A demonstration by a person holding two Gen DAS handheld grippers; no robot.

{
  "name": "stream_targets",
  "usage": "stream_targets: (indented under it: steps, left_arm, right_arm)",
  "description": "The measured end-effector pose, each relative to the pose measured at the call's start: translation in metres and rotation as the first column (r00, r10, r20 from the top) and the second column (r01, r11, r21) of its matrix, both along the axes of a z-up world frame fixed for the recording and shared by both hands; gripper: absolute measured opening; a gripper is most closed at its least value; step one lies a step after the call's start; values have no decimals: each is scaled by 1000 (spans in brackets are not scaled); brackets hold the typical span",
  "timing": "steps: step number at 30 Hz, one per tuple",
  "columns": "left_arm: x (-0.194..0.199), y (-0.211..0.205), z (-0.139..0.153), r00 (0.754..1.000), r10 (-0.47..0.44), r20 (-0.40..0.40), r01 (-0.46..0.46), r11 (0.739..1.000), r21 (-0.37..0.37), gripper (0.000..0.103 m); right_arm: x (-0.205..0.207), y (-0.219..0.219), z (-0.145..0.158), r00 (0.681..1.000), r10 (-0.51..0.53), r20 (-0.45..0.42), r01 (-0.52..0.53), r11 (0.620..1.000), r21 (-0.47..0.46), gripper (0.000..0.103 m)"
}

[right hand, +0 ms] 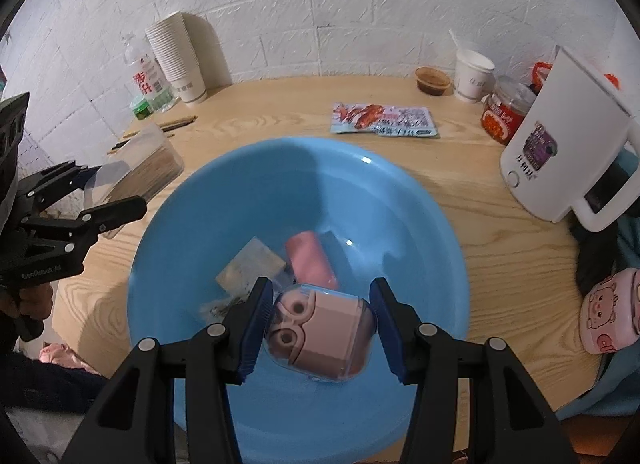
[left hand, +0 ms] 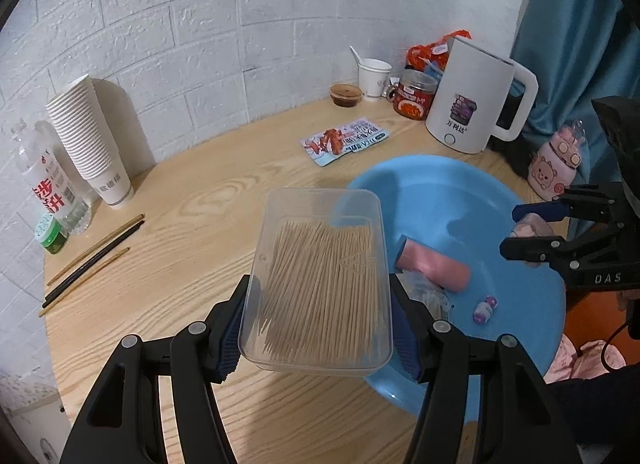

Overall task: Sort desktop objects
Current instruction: 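Carry the toothpick box and pink earbud case over the blue basin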

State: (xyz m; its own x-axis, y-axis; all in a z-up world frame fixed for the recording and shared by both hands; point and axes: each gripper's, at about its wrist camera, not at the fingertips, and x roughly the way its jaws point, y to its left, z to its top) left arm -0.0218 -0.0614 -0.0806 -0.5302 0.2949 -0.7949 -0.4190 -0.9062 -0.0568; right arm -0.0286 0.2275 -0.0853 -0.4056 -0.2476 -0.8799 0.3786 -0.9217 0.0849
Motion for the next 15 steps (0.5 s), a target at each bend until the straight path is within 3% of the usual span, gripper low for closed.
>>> stream_targets:
  steps: [15]
  left_arm:
    - [10,15,-9,997,-54,47,54,998,-9,60]
  right_arm:
    - [13,-10,-17,997,33,66,-35,999,26,52]
